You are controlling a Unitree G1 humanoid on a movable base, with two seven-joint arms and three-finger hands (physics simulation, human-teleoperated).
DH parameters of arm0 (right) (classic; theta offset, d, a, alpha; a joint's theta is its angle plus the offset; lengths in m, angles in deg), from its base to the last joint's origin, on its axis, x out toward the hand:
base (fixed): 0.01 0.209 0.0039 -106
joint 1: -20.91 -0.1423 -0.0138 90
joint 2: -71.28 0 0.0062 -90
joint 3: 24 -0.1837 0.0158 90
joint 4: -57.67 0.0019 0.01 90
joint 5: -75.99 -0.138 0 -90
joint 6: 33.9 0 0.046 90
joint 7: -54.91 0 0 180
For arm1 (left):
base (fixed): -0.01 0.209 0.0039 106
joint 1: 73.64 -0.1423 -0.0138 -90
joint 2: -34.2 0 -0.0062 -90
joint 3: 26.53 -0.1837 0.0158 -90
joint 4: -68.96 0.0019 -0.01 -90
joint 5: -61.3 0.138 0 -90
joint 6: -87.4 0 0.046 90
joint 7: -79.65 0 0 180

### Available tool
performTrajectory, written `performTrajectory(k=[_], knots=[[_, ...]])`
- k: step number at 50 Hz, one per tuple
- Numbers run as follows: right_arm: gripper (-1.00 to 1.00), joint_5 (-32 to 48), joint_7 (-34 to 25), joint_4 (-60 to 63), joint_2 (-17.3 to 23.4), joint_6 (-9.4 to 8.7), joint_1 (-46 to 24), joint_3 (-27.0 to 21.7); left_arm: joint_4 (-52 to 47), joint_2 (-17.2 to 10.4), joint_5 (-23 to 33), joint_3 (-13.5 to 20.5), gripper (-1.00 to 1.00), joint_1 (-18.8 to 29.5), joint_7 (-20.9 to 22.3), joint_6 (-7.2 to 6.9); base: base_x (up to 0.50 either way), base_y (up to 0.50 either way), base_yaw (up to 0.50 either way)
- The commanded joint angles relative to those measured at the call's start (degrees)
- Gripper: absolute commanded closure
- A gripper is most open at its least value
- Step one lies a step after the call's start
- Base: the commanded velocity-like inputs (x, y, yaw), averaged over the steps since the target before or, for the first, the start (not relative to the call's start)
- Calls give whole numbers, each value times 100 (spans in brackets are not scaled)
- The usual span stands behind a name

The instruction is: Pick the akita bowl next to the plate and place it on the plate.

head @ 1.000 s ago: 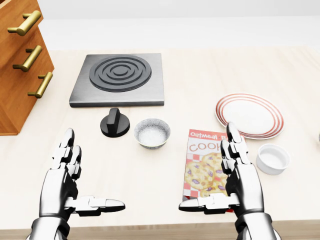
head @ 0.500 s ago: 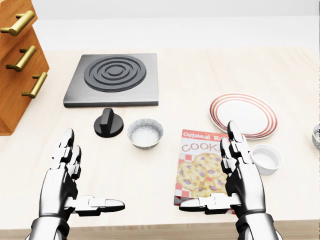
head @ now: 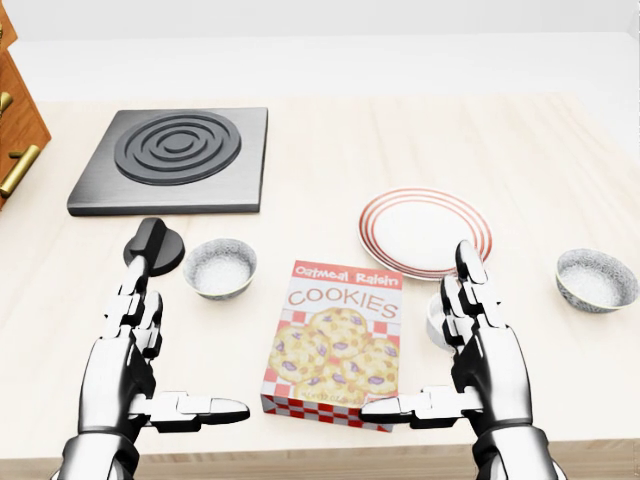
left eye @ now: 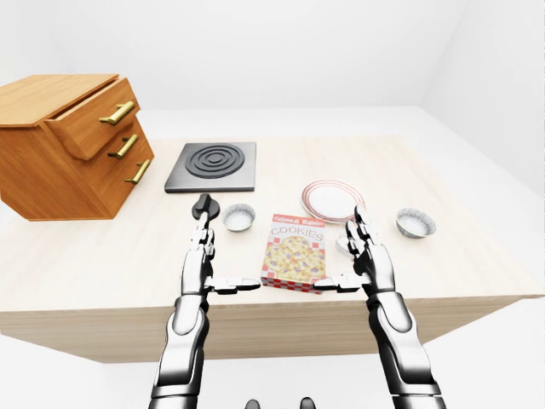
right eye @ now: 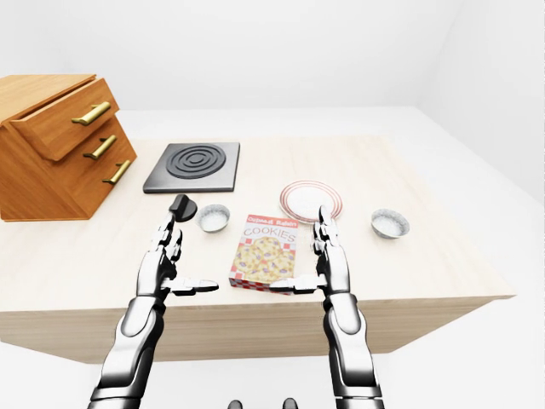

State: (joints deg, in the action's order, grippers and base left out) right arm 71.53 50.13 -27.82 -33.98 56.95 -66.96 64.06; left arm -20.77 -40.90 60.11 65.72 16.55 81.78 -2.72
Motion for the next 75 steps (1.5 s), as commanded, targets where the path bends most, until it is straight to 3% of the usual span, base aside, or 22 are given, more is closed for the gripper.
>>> performTrajectory(k=[1, 3, 6, 13, 15, 19, 24, 26, 32, 33, 38, 45, 47, 50, 54, 57, 59, 61, 63, 65, 73, 75], knots=[[-100, -5, -8, 23, 1, -14, 9, -3, 58, -2, 4, 4, -100, 7, 2, 49, 0, -30, 0], [-100, -3, -7, -3, 3, 5, -3, -9, -55, 4, 8, -9, -100, -15, -8, -44, 0, -30, 0], [-100, 0, -5, 3, 0, 4, 1, -6, 54, -2, 1, 7, -100, 8, 2, 40, 0, -30, 0], [-100, 7, -2, -18, 1, 18, -5, -7, -51, 2, 4, -6, -100, -11, -5, -44, 0, -30, 0], [-100, 3, -1, -24, 1, 17, -11, -11, 26, -2, 1, 4, -100, 4, 1, 17, 0, -30, 0], [-100, 16, 9, -69, 3, 43, -31, -14, -24, -1, 1, 1, -100, -4, -2, -25, 0, -29, 0], [-100, 84, 53, -150, 10, 115, -50, -17, 53, -4, -1, 9, -100, 10, 2, 36, 0, -19, 0], [-100, 98, 73, -64, 8, 32, -37, -6, -10, -1, 2, 1, -100, 1, -4, -18, 0, -9, 0], [-100, 535, 428, -523, 4, 213, -292, 17, -27, 1, 6, 0, -100, -2, -10, -34, 0, 0, 0], [-100, 601, 473, -521, 1, 118, -327, 50, -14, 1, 6, 1, -100, 0, -10, -24, 0, 0, 0], [-100, 401, 384, -329, -16, -6, -296, 51, 13, -1, 2, 4, -100, 10, -9, -10, 0, 0, 0], [-100, 374, 330, -194, -20, -81, -259, 102, 12, 1, 7, -1, -100, 4, -13, -6, 0, 0, 0], [-100, 307, 287, -89, -15, -210, -259, 84, -11, 2, 6, -3, -100, 1, -15, -28, 0, 0, 0], [-100, 305, 225, -121, -2, -67, -231, 87, 26, 2, 6, 0, -100, 16, -16, -8, 0, 0, 0], [-100, 304, 167, -94, -2, -15, -193, 98, 37, 0, 8, -1, -100, 14, -15, 5, 22, 0, 0], [-100, 298, 154, -18, -7, -68, -176, 104, -5, 4, 12, -8, -100, 3, -19, -26, 38, 0, 0], [-100, 293, 140, 12, -7, -79, -169, 103, 74, -1, 8, 1, -100, 27, -14, 30, 40, 0, 0], [-100, 278, 128, -13, -9, -65, -174, 95, -32, 6, 15, -14, -100, 11, -28, -61, 41, 0, 0], [-100, 286, 124, -12, -9, -59, -169, 100, 66, 0, 9, 0, -100, 23, -15, 25, 42, 0, 0], [-100, 267, 116, -22, -14, -61, -174, 94, 12, 2, 11, -7, -100, 14, -19, -20, 43, 0, 0], [-100, 279, 109, -58, -11, -56, -171, 101, 73, -3, 7, 3, -100, 24, -14, 29, 43, 0, 0], [-100, 272, 104, 36, -19, -140, -140, 120, 57, -3, 7, 3, -100, 16, -13, 20, 43, 0, 0]])
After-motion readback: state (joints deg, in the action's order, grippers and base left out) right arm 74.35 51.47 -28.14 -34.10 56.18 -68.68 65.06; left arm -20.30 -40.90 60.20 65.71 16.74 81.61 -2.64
